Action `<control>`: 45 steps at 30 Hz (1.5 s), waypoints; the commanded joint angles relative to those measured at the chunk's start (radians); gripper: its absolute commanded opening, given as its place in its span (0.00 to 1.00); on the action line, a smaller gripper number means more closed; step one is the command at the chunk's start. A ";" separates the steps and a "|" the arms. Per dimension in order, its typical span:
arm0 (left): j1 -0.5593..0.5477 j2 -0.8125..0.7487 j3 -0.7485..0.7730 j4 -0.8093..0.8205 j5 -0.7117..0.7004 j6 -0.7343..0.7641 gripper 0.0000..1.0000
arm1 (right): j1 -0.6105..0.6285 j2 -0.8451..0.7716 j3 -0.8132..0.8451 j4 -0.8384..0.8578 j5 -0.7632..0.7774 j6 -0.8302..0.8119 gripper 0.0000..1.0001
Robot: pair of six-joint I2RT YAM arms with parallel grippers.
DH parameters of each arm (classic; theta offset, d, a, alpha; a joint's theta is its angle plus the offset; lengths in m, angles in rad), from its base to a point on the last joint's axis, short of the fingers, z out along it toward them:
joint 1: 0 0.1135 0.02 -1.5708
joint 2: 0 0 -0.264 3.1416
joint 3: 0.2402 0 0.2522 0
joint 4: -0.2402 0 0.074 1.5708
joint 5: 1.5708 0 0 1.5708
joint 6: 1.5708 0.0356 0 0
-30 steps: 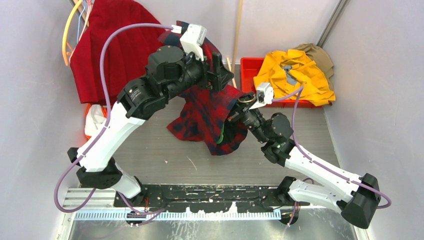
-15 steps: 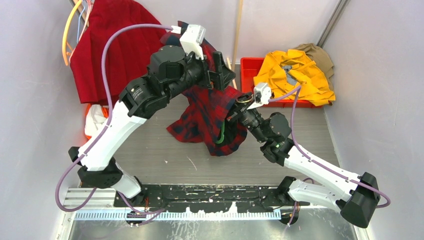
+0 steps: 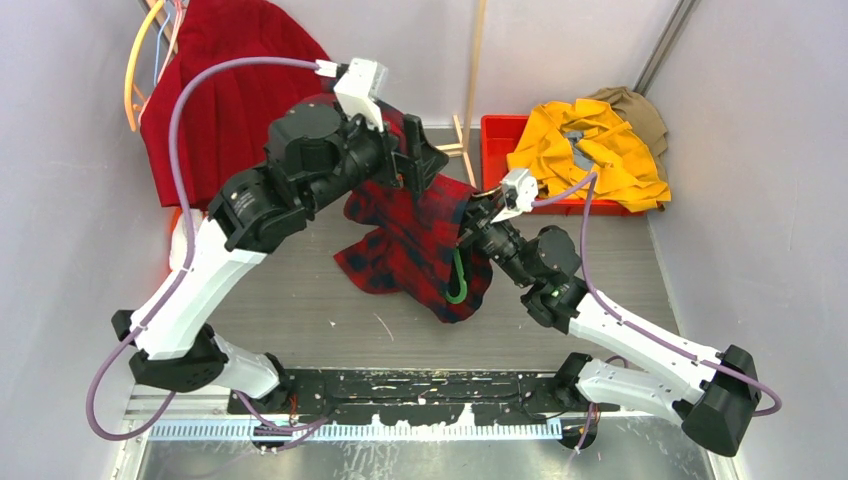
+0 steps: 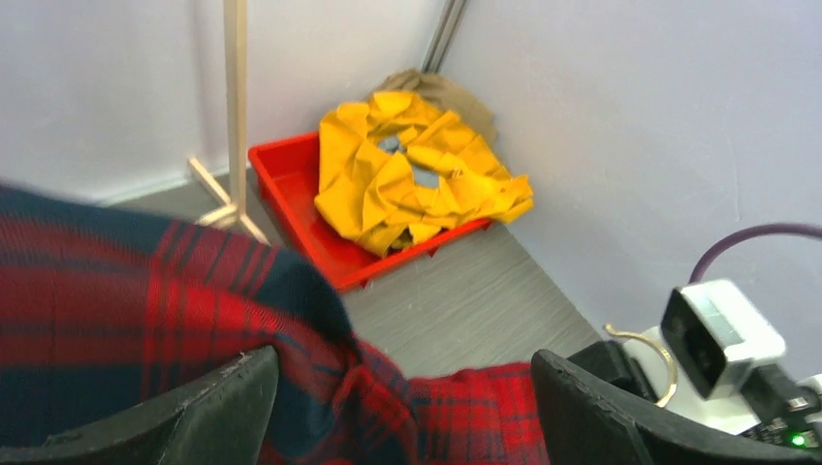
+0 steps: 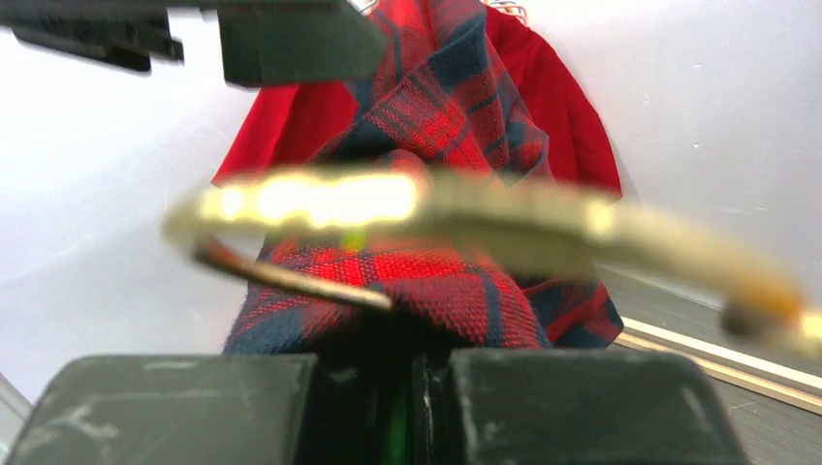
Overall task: Place the skirt on the hanger
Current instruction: Adjust the skirt on the hanger.
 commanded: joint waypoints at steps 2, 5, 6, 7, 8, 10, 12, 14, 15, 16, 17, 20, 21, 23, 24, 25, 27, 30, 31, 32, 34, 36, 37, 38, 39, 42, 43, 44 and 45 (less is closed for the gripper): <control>0.029 -0.021 0.106 0.002 0.017 0.068 0.99 | 0.008 -0.037 0.024 0.125 -0.043 0.000 0.01; 0.059 -0.004 0.168 -0.051 0.039 0.068 0.99 | 0.008 -0.038 0.019 0.128 -0.040 0.005 0.01; 0.072 0.000 0.180 -0.066 0.062 0.054 0.99 | 0.008 -0.039 0.012 0.135 -0.037 0.006 0.01; 0.078 0.001 0.185 -0.080 0.078 0.040 0.99 | 0.008 -0.040 0.011 0.139 -0.034 0.005 0.01; 0.079 0.003 0.183 -0.088 0.089 0.028 0.99 | 0.008 -0.040 0.011 0.139 -0.030 0.005 0.01; 0.079 -0.004 0.149 -0.089 0.136 -0.005 0.99 | 0.008 -0.035 0.012 0.152 -0.024 0.003 0.01; 0.079 -0.027 0.071 -0.075 0.194 -0.054 0.99 | 0.008 -0.030 0.014 0.160 -0.019 0.000 0.01; 0.079 -0.066 -0.031 -0.025 0.244 -0.106 0.99 | 0.009 -0.025 0.017 0.170 -0.016 -0.001 0.01; 0.079 -0.087 -0.073 -0.008 0.259 -0.134 0.99 | 0.008 -0.022 0.018 0.174 -0.014 -0.002 0.01; 0.079 -0.101 -0.110 0.005 0.269 -0.155 1.00 | 0.008 -0.018 0.020 0.178 -0.013 -0.006 0.01; 0.079 -0.115 -0.143 0.019 0.282 -0.172 0.99 | 0.008 -0.016 0.022 0.178 -0.013 -0.008 0.01; 0.079 -0.138 -0.206 0.039 0.303 -0.209 1.00 | 0.008 -0.008 0.025 0.176 -0.014 -0.018 0.01; 0.079 -0.142 -0.220 0.046 0.300 -0.216 0.99 | 0.008 -0.007 0.028 0.174 -0.017 -0.019 0.01; 0.079 -0.143 -0.242 0.052 0.276 -0.221 0.99 | 0.008 -0.004 0.029 0.174 -0.026 -0.022 0.01; 0.079 -0.141 -0.245 0.055 0.261 -0.223 0.99 | 0.009 -0.002 0.031 0.173 -0.033 -0.021 0.01; 0.080 -0.137 -0.250 0.064 0.252 -0.223 1.00 | 0.008 -0.001 0.031 0.172 -0.039 -0.021 0.01; 0.080 -0.128 -0.251 0.077 0.232 -0.229 0.99 | 0.009 0.002 0.031 0.168 -0.050 -0.024 0.01; 0.081 -0.128 -0.255 0.108 0.212 -0.243 0.99 | 0.015 -0.005 0.024 0.158 -0.052 -0.035 0.01; 0.079 -0.130 -0.256 0.115 0.201 -0.247 0.99 | 0.017 -0.006 0.020 0.159 -0.050 -0.039 0.01; 0.079 -0.132 -0.256 0.122 0.190 -0.249 0.99 | 0.018 -0.008 0.017 0.158 -0.051 -0.044 0.01; 0.081 -0.126 -0.246 0.120 0.175 -0.250 0.99 | 0.025 -0.014 0.003 0.167 -0.054 -0.051 0.01; 0.080 -0.109 -0.233 0.104 0.158 -0.250 0.99 | 0.037 -0.019 -0.012 0.177 -0.063 -0.059 0.01; 0.081 -0.105 -0.233 0.103 0.151 -0.252 0.99 | 0.045 -0.021 -0.017 0.182 -0.068 -0.067 0.01; 0.083 -0.102 -0.239 0.103 0.136 -0.254 0.99 | 0.052 -0.022 -0.023 0.187 -0.074 -0.075 0.01; 0.087 -0.106 -0.251 0.111 0.127 -0.264 0.99 | 0.060 -0.024 -0.024 0.187 -0.080 -0.082 0.01; 0.097 -0.117 -0.288 0.159 0.108 -0.287 0.99 | 0.083 -0.024 -0.022 0.177 -0.095 -0.100 0.01; 0.096 -0.118 -0.293 0.170 0.102 -0.289 0.99 | 0.088 -0.024 -0.023 0.175 -0.102 -0.103 0.01; 0.097 -0.115 -0.291 0.176 0.099 -0.289 0.99 | 0.093 -0.026 -0.023 0.175 -0.109 -0.105 0.01; 0.097 -0.111 -0.285 0.172 0.088 -0.289 0.99 | 0.100 -0.027 -0.026 0.176 -0.114 -0.106 0.01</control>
